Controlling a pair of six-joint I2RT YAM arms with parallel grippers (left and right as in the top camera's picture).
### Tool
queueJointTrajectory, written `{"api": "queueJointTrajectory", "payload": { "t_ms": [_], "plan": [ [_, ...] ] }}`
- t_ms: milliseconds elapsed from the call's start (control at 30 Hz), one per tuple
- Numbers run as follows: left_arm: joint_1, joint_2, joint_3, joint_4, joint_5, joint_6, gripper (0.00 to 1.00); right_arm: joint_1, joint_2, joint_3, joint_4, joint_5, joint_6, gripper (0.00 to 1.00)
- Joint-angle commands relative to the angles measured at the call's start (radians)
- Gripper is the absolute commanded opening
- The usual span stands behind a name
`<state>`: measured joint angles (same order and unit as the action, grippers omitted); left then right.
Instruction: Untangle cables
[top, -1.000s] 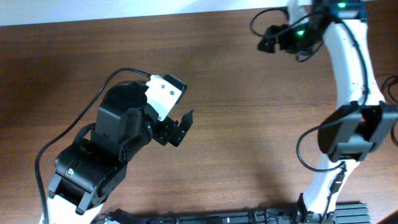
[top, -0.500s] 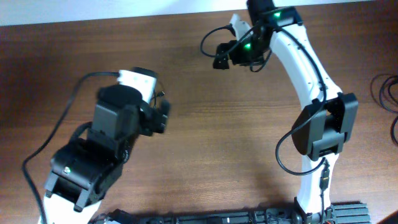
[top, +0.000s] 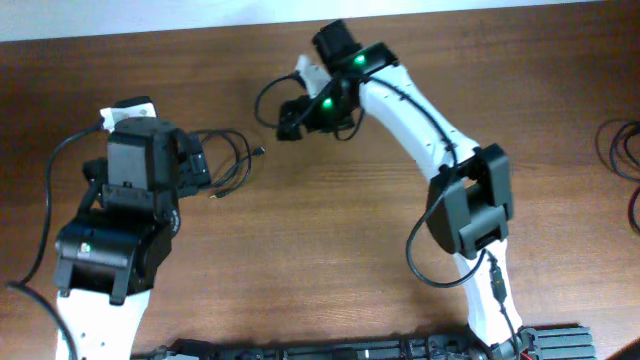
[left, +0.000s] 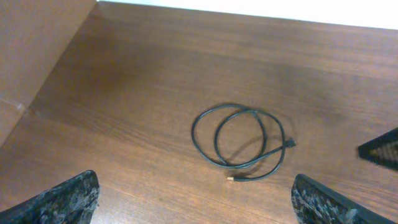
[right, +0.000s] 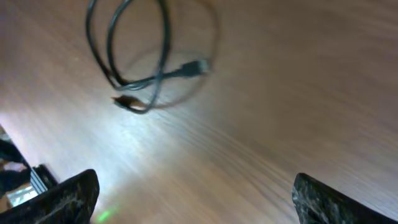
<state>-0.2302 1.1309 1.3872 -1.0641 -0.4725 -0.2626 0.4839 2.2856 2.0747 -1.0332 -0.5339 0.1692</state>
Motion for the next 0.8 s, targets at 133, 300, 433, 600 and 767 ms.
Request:
{"api": "queueJointTrajectory", "payload": {
  "t_ms": [133, 300, 433, 600, 767],
  "plan": [
    [0.005, 0.079, 0.007, -0.037, -0.014, -0.018, 0.99, 0.101, 0.093, -0.011, 0.139, -0.047, 0.166, 0.99],
    [0.005, 0.074, 0.007, -0.032, -0.014, -0.018, 0.99, 0.137, 0.137, -0.011, 0.23, -0.073, 0.264, 0.99],
    [0.005, 0.069, 0.007, -0.029, -0.014, -0.04, 0.99, 0.159, 0.181, -0.011, 0.335, -0.074, 0.375, 0.96],
    [0.005, 0.069, 0.007, -0.029, -0.015, -0.04, 0.99, 0.183, 0.237, -0.011, 0.361, -0.085, 0.443, 0.9],
    [0.005, 0.069, 0.007, -0.03, -0.014, -0.039, 0.99, 0.211, 0.251, -0.011, 0.372, -0.087, 0.443, 0.86]
  ]
}}
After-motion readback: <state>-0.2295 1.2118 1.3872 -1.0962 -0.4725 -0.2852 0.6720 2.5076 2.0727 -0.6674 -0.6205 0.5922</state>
